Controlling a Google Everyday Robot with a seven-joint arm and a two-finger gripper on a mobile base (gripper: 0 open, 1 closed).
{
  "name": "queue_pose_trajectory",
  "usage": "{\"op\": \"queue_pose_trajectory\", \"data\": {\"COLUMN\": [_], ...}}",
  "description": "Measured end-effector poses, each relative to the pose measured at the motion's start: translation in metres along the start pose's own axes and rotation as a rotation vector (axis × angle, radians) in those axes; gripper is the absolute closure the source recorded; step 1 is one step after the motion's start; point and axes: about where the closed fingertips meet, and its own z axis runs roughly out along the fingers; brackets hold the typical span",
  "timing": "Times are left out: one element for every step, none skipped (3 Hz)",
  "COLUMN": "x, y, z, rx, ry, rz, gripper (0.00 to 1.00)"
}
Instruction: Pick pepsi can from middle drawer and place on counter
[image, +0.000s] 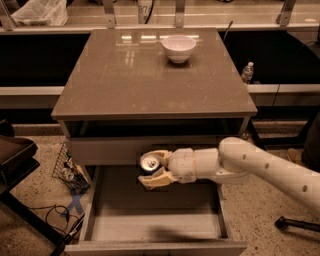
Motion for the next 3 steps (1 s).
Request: {"op": "queue_pose_trajectory", "data": {"x": [-0.042, -0.045, -0.080], "y": [0.000, -0.002, -0.019], "z": [-0.015, -0.014, -0.022], "rx": [0.006, 0.008, 0.046], "ry": [-0.018, -0.019, -0.015], "rz": [-0.005, -0.004, 0.003], "gripper": [1.00, 1.00, 1.00]}}
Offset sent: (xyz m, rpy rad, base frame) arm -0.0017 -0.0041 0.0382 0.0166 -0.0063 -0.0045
